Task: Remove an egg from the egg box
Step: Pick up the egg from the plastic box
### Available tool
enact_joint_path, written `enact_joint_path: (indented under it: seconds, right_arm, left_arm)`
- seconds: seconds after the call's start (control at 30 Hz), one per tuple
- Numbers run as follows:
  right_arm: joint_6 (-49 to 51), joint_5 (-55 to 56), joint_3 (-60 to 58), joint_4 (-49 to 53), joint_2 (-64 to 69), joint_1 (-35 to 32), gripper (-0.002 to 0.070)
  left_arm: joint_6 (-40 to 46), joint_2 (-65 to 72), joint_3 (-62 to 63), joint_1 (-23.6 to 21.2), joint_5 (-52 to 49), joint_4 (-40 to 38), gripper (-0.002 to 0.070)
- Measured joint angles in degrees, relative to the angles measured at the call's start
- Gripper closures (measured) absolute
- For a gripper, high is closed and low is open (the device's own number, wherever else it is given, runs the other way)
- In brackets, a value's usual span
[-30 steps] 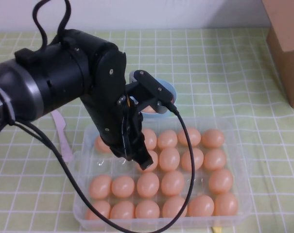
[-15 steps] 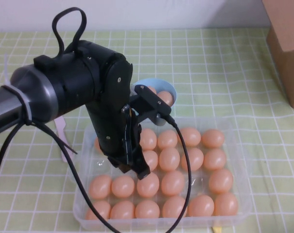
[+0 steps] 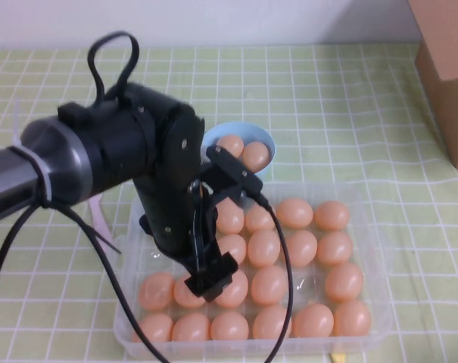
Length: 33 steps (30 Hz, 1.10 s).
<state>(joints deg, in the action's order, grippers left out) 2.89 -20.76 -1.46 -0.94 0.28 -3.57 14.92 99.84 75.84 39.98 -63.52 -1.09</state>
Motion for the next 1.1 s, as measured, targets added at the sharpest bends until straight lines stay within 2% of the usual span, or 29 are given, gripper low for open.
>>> enact_joint_path:
  seconds: [0.17,0.37,1.1]
  right_arm:
    - [0.0,0.0,0.0,0.0,0.0,0.0,0.0694]
    - [0.0,0.0,0.0,0.0,0.0,0.0,0.0694]
    - [0.0,0.0,0.0,0.0,0.0,0.0,0.0694]
  left_arm:
    - [0.0,0.0,-5.6,0.0,5.9,0.1,0.0008]
    - [0.0,0.1,-6.4,-0.7,11.2,1.7,0.0008]
    - [0.0,0.4,-10.3,-1.4,15.2,-0.1,0.0008]
